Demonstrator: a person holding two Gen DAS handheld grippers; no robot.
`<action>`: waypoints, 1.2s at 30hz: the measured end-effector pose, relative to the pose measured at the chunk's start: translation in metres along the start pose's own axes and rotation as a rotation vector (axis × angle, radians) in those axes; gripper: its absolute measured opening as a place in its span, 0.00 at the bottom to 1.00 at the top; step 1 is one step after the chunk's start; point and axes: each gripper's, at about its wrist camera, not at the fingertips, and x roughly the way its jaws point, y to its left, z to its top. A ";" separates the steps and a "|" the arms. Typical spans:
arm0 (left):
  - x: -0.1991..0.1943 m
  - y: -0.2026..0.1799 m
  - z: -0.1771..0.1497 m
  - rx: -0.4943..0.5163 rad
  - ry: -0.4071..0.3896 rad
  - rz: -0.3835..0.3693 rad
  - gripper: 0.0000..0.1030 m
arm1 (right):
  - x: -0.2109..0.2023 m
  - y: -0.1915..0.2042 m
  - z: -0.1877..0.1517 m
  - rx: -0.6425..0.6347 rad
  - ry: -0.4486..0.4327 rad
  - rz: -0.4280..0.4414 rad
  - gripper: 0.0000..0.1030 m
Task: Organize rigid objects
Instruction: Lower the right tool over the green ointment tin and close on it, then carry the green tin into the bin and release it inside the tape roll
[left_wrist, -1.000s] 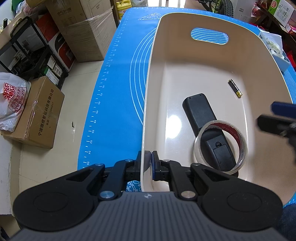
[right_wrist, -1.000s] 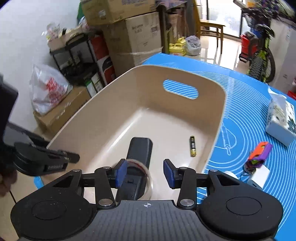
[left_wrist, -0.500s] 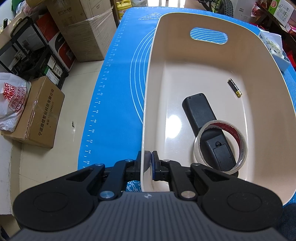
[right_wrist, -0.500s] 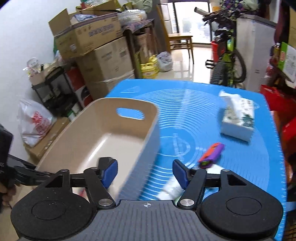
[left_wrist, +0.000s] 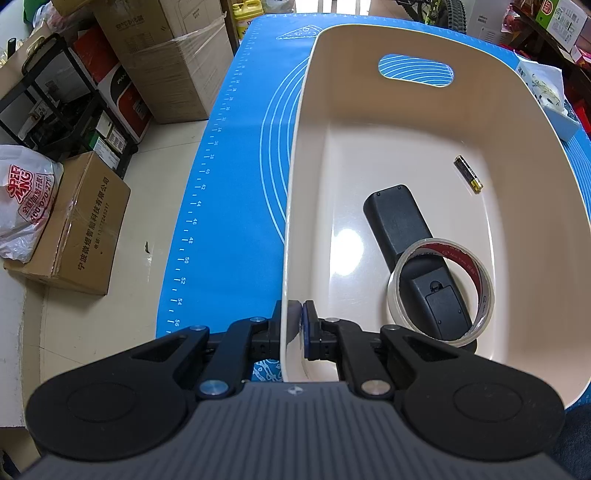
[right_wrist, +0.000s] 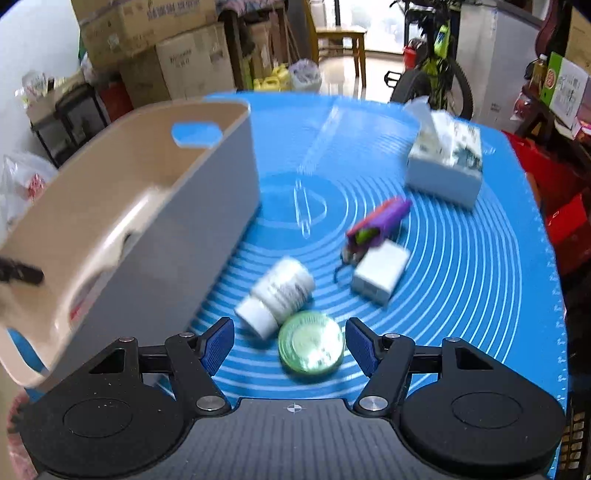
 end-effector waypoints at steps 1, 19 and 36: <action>0.000 0.000 0.000 0.000 0.000 0.000 0.09 | 0.005 -0.001 -0.002 -0.004 0.010 -0.003 0.71; 0.000 0.000 0.000 0.000 0.000 0.000 0.10 | 0.044 0.003 -0.006 -0.068 0.039 -0.055 0.57; -0.001 0.000 0.000 -0.001 0.000 0.000 0.10 | -0.005 0.001 0.005 -0.027 -0.083 -0.056 0.53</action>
